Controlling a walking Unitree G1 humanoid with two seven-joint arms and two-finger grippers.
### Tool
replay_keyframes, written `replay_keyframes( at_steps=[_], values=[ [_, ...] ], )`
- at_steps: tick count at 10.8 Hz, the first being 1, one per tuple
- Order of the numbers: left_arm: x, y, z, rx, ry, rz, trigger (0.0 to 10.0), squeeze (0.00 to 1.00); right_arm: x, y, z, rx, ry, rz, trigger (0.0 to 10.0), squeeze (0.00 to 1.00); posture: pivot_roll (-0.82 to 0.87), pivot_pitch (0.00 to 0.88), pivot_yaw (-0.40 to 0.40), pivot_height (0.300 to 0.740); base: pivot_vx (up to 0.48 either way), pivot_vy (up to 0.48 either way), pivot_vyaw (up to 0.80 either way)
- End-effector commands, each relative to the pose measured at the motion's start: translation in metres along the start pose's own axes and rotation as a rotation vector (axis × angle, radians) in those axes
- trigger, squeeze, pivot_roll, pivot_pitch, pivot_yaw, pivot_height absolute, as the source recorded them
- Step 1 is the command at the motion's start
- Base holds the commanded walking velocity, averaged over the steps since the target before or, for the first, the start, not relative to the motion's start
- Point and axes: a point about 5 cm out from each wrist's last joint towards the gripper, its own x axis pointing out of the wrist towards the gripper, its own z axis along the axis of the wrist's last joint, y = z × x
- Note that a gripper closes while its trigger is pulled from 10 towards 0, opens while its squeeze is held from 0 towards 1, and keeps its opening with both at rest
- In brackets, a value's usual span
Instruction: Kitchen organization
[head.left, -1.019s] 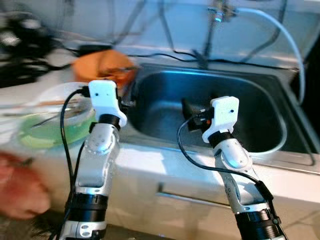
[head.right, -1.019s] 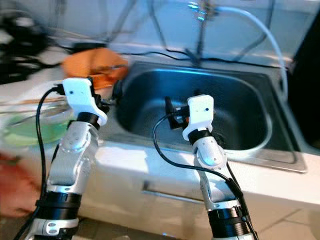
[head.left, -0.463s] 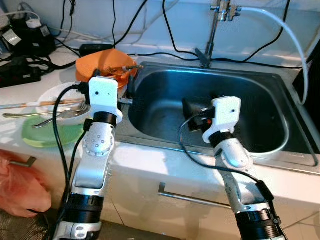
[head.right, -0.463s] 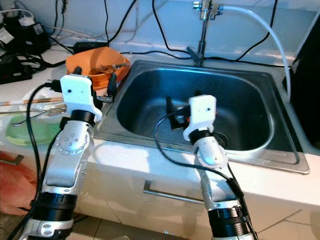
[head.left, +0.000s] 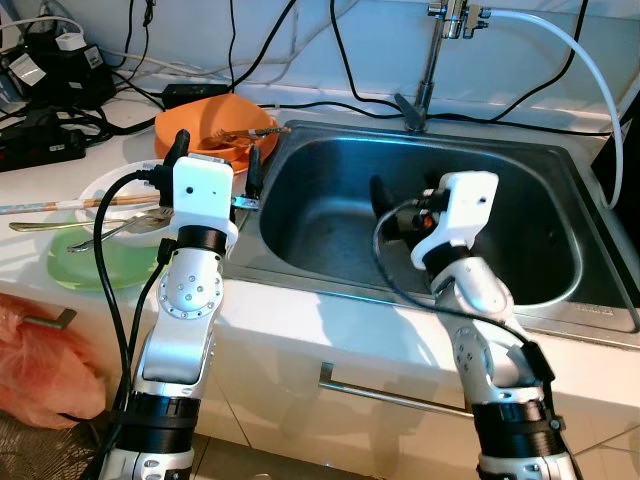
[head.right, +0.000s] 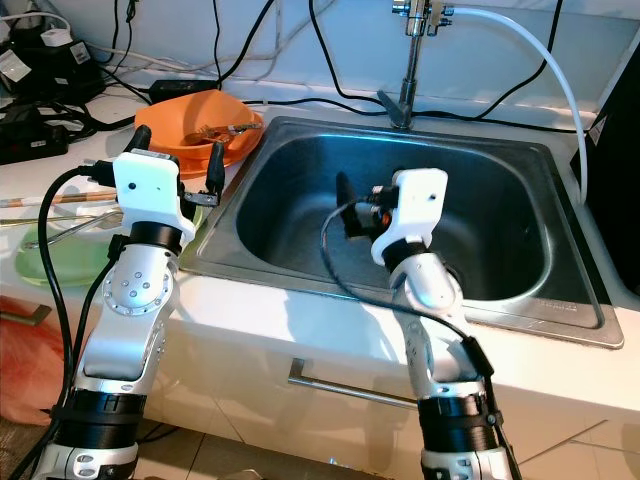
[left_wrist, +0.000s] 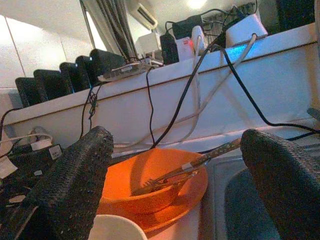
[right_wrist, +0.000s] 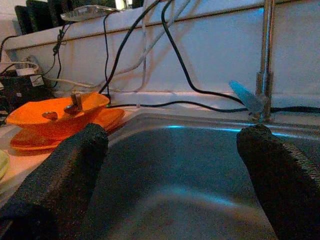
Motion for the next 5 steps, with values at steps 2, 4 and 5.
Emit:
replay_keyframes(
  at_steps=[2, 4, 5],
  values=[
    [0.003, 0.001, 0.005, -0.010, -0.018, 0.000, 10.0, 0.00, 0.000, -0.002, 0.007, -0.008, 0.010, -0.002, 10.0, 0.00, 0.03, 0.000, 0.033, 0.740, 0.000, 0.000, 0.00],
    [0.002, -0.002, 0.005, -0.053, 0.000, -0.043, 10.0, 0.00, -0.004, -0.007, 0.009, -0.043, 0.030, 0.036, 10.0, 0.00, 0.03, 0.000, 0.033, 0.740, 0.000, 0.000, 0.00],
    [0.002, -0.004, 0.012, -0.043, -0.030, -0.056, 10.0, 0.00, -0.004, -0.014, 0.015, -0.039, -0.001, 0.024, 10.0, 0.00, 0.03, 0.000, 0.034, 0.740, 0.000, 0.000, 0.62]
  ],
)
